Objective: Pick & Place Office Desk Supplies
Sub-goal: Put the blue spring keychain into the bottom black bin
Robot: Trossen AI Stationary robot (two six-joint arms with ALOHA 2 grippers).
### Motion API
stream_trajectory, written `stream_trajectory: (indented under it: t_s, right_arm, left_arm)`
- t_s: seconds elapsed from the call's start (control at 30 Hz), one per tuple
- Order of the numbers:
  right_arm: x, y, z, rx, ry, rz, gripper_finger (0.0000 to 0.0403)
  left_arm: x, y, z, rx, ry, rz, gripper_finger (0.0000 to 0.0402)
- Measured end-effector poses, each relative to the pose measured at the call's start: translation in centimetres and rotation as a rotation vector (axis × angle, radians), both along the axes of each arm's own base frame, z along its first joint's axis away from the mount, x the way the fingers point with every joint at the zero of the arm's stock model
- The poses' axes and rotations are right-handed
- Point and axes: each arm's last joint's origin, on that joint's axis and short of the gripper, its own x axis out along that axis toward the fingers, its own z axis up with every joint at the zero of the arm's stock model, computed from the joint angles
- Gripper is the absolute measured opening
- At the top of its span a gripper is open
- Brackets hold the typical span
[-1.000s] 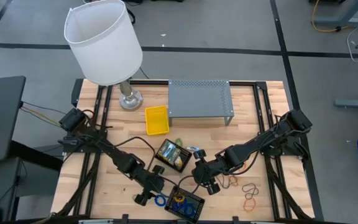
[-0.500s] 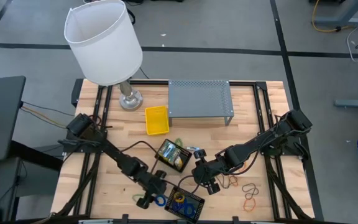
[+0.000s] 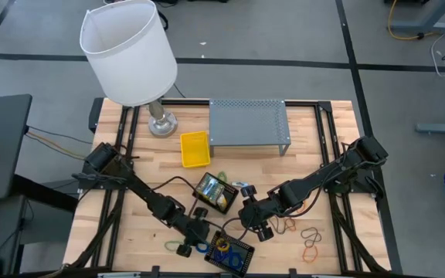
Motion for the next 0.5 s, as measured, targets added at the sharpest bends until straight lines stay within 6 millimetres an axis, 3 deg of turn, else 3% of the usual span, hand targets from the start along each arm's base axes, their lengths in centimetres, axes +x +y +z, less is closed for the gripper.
stream_trajectory:
  t_s: [0.2,0.33,0.5]
  right_arm:
    - [-0.07,-0.04,-0.06,-0.006,0.009,0.002,0.0169]
    - [-0.09,-0.04,-0.07,-0.006,0.01,0.001,0.0169]
    - [-0.09,-0.05,-0.07,-0.006,0.011,0.0,0.0169]
  left_arm:
    - [-0.04,-0.22,-0.83,-0.003,0.019,0.022,0.0074]
    - [-0.08,-0.2,-0.85,-0.009,0.03,0.023,0.002]
    - [-0.38,-0.39,-0.8,-0.014,0.047,0.03,0.001]
